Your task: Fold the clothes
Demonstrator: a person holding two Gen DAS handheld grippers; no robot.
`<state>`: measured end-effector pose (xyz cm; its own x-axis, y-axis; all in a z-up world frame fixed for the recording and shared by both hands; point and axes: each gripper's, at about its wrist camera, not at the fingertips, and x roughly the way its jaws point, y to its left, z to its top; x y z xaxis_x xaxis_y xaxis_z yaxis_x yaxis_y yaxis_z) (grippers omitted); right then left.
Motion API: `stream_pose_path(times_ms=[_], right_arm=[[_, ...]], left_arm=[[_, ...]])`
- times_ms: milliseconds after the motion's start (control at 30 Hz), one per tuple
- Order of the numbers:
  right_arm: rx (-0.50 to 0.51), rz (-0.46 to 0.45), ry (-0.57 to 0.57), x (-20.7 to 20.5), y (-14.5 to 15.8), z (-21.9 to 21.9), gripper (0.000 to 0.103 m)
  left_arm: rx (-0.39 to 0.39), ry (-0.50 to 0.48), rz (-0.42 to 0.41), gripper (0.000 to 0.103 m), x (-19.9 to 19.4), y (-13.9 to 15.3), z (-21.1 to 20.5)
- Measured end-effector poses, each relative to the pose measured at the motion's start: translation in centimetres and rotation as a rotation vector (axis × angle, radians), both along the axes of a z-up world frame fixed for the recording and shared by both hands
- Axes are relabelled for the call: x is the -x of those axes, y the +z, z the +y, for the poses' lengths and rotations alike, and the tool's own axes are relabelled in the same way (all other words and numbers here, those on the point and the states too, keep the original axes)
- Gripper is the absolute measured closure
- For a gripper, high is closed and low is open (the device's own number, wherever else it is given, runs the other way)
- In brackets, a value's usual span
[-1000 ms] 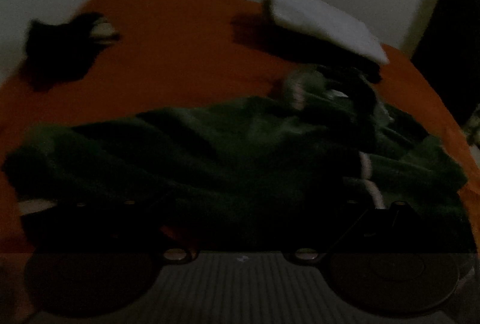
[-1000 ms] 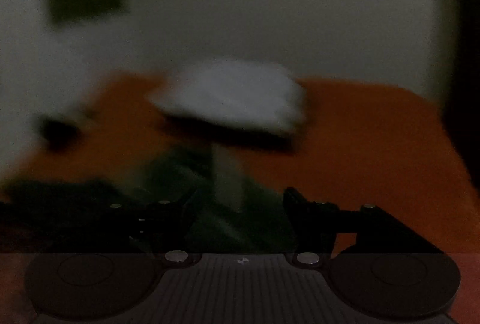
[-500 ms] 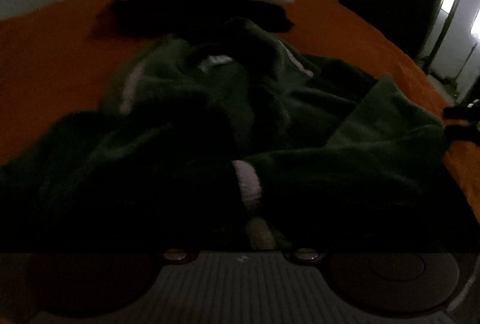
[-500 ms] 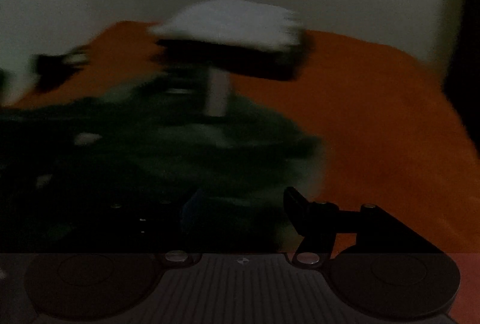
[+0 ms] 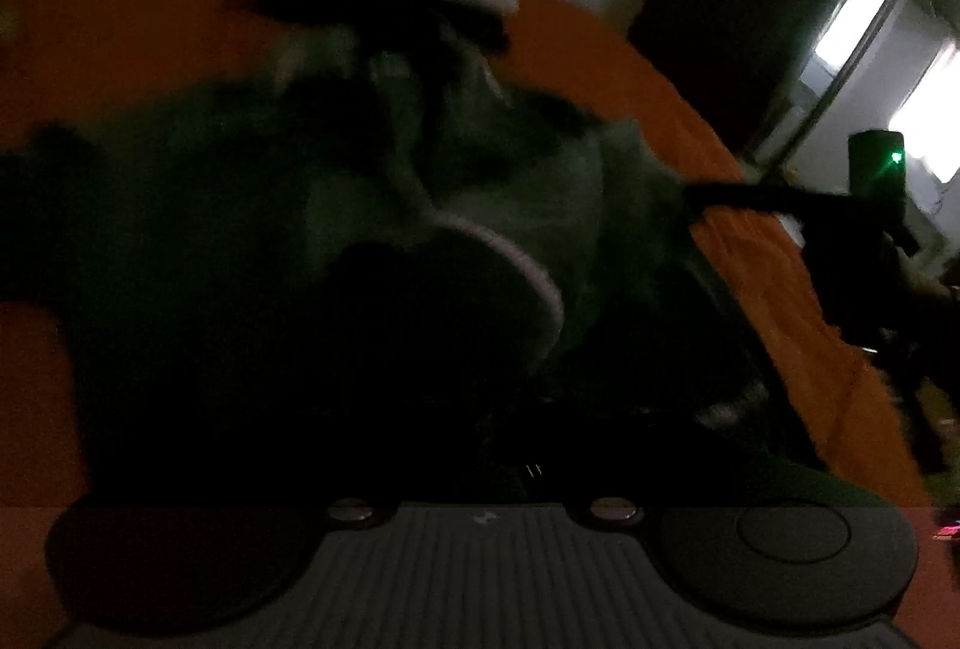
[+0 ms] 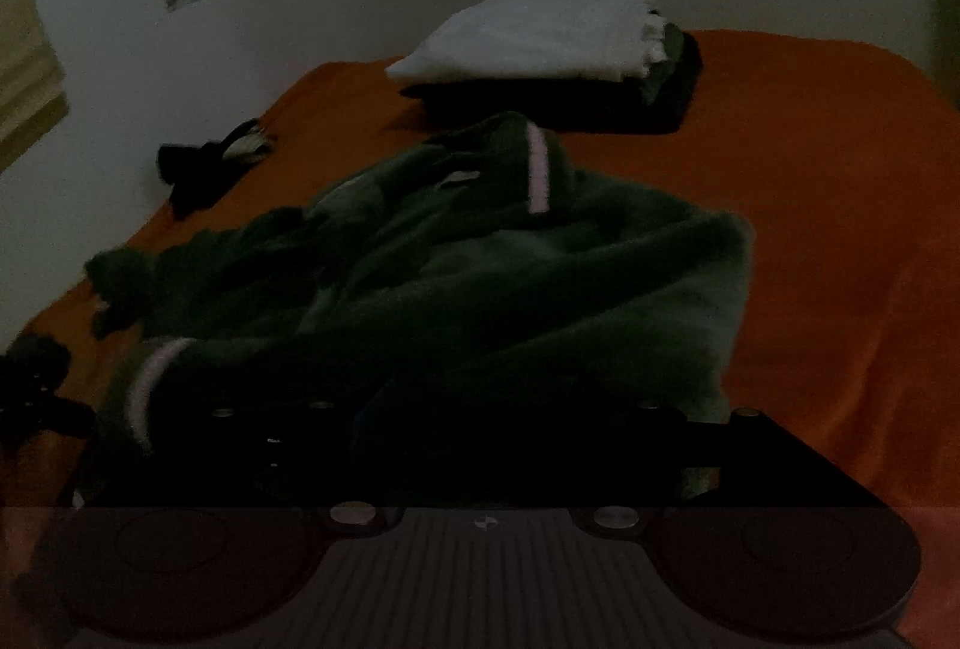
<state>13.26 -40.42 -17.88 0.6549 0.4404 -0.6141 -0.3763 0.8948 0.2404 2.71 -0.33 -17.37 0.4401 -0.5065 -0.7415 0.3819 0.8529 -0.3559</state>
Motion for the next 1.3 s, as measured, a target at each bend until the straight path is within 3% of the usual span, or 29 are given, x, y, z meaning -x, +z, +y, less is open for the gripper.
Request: stream_pose_path(times_ms=[67, 200, 433, 467, 533, 567, 600, 733, 833, 867, 933, 1000, 1067, 1167, 1300], right_arm=[[-0.016, -0.011, -0.011, 0.5, 0.3, 0.7, 0.029], [0.019, -0.002, 0.032, 0.5, -0.1, 3.2, 0.025], [0.06, 0.032, 0.059, 1.4, -0.8, 5.6, 0.025], [0.064, 0.036, 0.056, 1.5, -0.8, 5.5, 0.025], [0.066, 0.043, 0.041, 1.7, -0.9, 5.1, 0.025], [0.065, 0.045, 0.034, 1.7, -0.9, 4.8, 0.025], [0.065, 0.043, 0.025, 1.7, -0.8, 4.5, 0.025], [0.083, 0.015, -0.022, 1.3, -1.1, 3.4, 0.025], [0.126, -0.021, -0.055, 0.8, -1.3, 3.2, 0.025], [0.143, -0.034, -0.057, 0.6, -1.4, 3.2, 0.025], [0.186, -0.041, -0.054, -0.2, -2.0, 3.5, 0.024], [0.233, 0.03, -0.06, -1.6, -3.4, 3.7, 0.024], [0.244, 0.084, -0.078, -2.5, -4.5, 3.6, 0.024], [0.239, 0.099, -0.081, -2.9, -4.9, 3.1, 0.024], [0.141, 0.07, -0.101, -2.8, -2.4, 1.9, 0.024]], left_arm=[[-0.034, -0.004, -0.032, 0.023, 0.6, -0.4, -0.2], [-0.082, 0.004, -0.11, 0.016, -2.0, -0.2, -0.9], [0.058, 0.039, 0.016, 0.012, -9.1, -0.8, -2.3], [0.068, 0.016, 0.036, 0.014, -9.8, -1.0, -3.0], [0.056, 0.011, 0.052, 0.052, -10.7, -1.5, -4.1], [0.051, 0.018, 0.054, 0.086, -11.2, -1.8, -4.4], [0.05, 0.043, 0.044, 0.09, -11.4, -1.8, -4.3], [0.042, 0.228, -0.107, 0.091, -11.1, -0.2, -1.5], [0.039, 0.316, -0.124, 0.091, -12.4, 0.4, 1.2], [0.033, 0.34, -0.124, 0.089, -13.0, 0.2, 1.9], [0.023, 0.372, -0.108, 0.074, -14.2, -0.4, 3.2], [0.054, 0.359, -0.021, 0.024, -15.4, -1.5, 3.9], [0.083, 0.364, -0.018, 0.017, -14.8, -2.1, 4.2], [0.04, 0.304, -0.042, 0.016, -13.9, -2.3, 3.5], [-0.003, 0.248, -0.064, 0.016, -13.9, -2.3, 2.2]])
